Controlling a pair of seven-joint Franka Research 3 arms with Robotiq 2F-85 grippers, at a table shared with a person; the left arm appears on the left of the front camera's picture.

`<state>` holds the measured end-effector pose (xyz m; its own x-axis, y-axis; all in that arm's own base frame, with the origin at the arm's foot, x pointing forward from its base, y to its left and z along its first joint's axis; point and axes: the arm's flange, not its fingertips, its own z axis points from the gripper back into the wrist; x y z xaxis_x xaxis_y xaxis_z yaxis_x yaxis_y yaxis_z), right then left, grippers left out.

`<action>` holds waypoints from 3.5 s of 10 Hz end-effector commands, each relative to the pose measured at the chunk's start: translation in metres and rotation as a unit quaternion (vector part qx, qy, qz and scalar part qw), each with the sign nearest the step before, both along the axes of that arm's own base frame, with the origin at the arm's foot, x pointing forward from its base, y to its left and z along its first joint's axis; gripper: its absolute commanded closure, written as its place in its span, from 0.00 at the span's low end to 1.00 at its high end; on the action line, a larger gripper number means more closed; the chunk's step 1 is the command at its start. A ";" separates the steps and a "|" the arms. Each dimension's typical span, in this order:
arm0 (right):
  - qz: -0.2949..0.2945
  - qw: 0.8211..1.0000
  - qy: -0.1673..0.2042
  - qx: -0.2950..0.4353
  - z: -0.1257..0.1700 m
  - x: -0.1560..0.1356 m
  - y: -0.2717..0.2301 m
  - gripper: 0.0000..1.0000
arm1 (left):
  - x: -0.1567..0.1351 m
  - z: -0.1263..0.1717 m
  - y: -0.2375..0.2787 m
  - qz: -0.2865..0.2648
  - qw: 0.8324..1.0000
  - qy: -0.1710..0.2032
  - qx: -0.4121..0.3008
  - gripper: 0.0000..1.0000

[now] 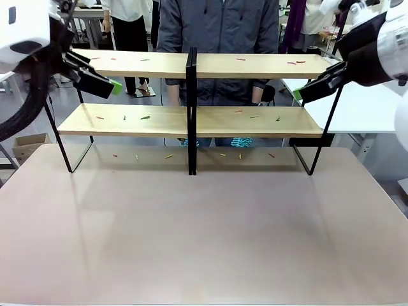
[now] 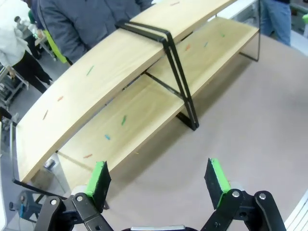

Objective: Clean the shelves.
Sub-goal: Pick up the Duster when the human hands it over.

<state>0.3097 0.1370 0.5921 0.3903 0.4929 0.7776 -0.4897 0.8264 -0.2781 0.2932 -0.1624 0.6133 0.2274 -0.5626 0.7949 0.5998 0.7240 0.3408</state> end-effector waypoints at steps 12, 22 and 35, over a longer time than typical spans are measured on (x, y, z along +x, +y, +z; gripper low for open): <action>-0.013 0.999 0.023 -0.025 -0.004 0.004 -0.007 0.00 | -0.024 0.016 0.021 0.097 0.984 0.025 -0.144 0.00; -0.070 0.992 0.072 0.082 0.019 -0.034 -0.002 0.00 | -0.011 0.033 0.015 0.088 0.986 0.034 -0.137 0.00; -0.109 0.979 0.015 0.169 0.029 -0.044 0.003 0.00 | -0.011 0.033 0.015 0.088 0.986 0.034 -0.137 0.00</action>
